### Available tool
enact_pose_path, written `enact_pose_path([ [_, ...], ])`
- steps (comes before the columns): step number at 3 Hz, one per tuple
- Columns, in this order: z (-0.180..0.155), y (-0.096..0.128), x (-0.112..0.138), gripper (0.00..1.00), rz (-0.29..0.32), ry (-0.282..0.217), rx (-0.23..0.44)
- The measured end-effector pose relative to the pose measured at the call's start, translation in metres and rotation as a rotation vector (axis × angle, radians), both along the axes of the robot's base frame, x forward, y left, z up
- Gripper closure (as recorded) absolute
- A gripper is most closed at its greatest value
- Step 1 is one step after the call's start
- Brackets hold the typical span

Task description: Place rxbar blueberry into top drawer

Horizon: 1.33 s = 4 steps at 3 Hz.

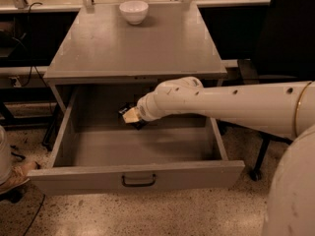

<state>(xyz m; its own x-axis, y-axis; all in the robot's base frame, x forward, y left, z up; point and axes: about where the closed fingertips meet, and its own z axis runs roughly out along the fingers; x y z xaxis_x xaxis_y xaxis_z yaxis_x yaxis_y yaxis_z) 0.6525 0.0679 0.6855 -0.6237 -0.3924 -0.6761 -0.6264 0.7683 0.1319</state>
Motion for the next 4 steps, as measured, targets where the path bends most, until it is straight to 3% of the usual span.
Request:
enact_pose_path([
  [2, -0.037, -0.019, -0.009, 0.61, -0.076, 0.024, 0.056],
  [4, -0.043, -0.03, -0.007, 0.13, -0.082, 0.022, 0.119],
])
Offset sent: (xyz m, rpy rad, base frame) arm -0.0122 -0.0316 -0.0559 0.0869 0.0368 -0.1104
